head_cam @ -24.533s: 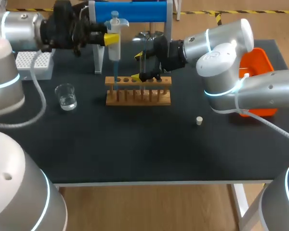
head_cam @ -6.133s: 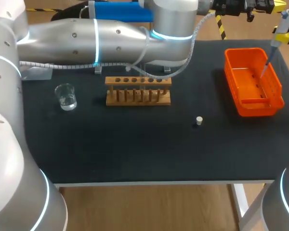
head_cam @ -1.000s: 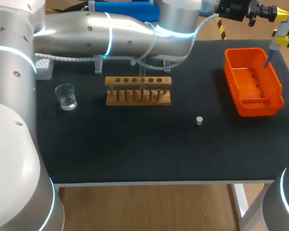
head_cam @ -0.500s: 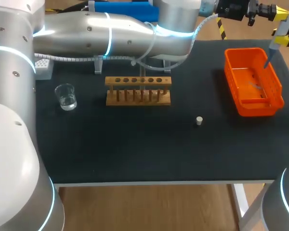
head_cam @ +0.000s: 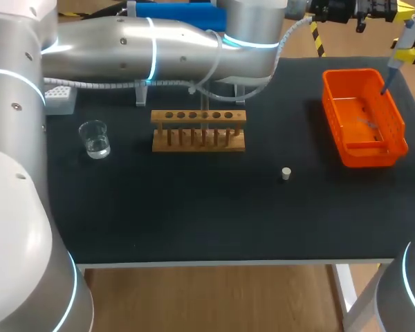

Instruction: Invert the test tube, pick up the pipette, mount the tip to pipette, aspirate from beaker and dispense into the tube, eject the tip, return the pipette, and cap with the stopper.

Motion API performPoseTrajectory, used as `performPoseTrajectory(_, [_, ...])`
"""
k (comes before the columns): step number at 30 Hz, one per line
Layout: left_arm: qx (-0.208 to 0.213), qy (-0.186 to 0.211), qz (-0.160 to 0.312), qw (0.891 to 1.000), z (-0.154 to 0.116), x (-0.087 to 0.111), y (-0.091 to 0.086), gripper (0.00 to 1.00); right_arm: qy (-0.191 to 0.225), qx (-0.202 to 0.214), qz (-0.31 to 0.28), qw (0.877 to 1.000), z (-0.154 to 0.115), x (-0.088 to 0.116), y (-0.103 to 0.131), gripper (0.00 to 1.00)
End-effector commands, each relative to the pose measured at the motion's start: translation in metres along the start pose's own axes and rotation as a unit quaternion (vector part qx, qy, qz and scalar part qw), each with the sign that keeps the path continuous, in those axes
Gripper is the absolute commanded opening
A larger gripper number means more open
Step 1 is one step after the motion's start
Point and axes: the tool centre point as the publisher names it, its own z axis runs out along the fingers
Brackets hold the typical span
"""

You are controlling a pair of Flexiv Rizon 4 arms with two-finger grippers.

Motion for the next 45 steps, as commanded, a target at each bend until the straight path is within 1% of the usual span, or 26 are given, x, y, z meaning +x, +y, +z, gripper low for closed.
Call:
performPoseTrajectory(1, [-0.001,-0.006,0.007,1.000,-0.002,0.004,-0.008,0.00,0.000,0.003,0.000,1.000,0.000,0.000,0.002,0.00])
performPoseTrajectory(6, [-0.001,-0.008,0.009,1.000,-0.003,0.004,-0.013,0.00,0.000,0.003,0.000,1.000,0.000,0.000,0.002,0.00])
performPoseTrajectory(7, [-0.002,-0.007,0.008,1.000,-0.004,0.004,-0.014,0.18,0.000,0.003,0.000,1.000,0.000,0.000,0.002,0.00])
performPoseTrajectory(8, [-0.005,-0.008,0.001,1.000,-0.006,0.004,-0.015,0.79,0.000,0.003,0.000,1.000,0.000,0.000,0.002,0.00])
performPoseTrajectory(9, [-0.005,-0.008,0.002,1.000,-0.010,0.004,-0.017,1.00,0.000,0.003,0.000,1.000,0.000,0.000,0.002,0.00])
performPoseTrajectory(12, [-0.022,-0.011,-0.007,1.000,-0.021,0.004,-0.021,1.00,0.000,0.003,0.000,1.000,0.000,0.000,0.002,0.00])
performPoseTrajectory(20, [-0.049,-0.043,-0.018,0.998,-0.077,0.013,-0.027,1.00,0.000,0.003,0.000,1.000,0.000,0.000,0.002,0.00])
performPoseTrajectory(25, [-0.052,-0.046,-0.017,0.997,-0.110,0.023,-0.027,1.00,0.000,0.003,0.000,1.000,0.000,0.000,0.002,0.00])
performPoseTrajectory(27, [-0.043,-0.041,-0.015,0.998,-0.122,0.027,-0.025,1.00,0.000,0.003,0.000,1.000,0.000,0.000,0.002,0.00])
performPoseTrajectory(30, [-0.052,-0.046,-0.021,0.997,-0.139,0.033,-0.021,1.00,0.000,0.003,0.000,1.000,0.000,0.000,0.002,0.00])
performPoseTrajectory(33, [-0.042,-0.047,-0.015,0.998,-0.156,0.041,-0.016,1.00,0.000,0.003,0.000,1.000,0.000,0.000,0.002,0.00])
performPoseTrajectory(36, [-0.037,-0.057,-0.009,0.998,-0.170,0.050,-0.010,1.00,0.000,0.003,0.000,1.000,0.000,0.000,0.002,0.00])
performPoseTrajectory(45, [-0.027,-0.098,-0.017,0.995,-0.211,0.075,0.012,1.00,0.000,0.003,0.000,1.000,0.000,0.000,0.002,0.00])
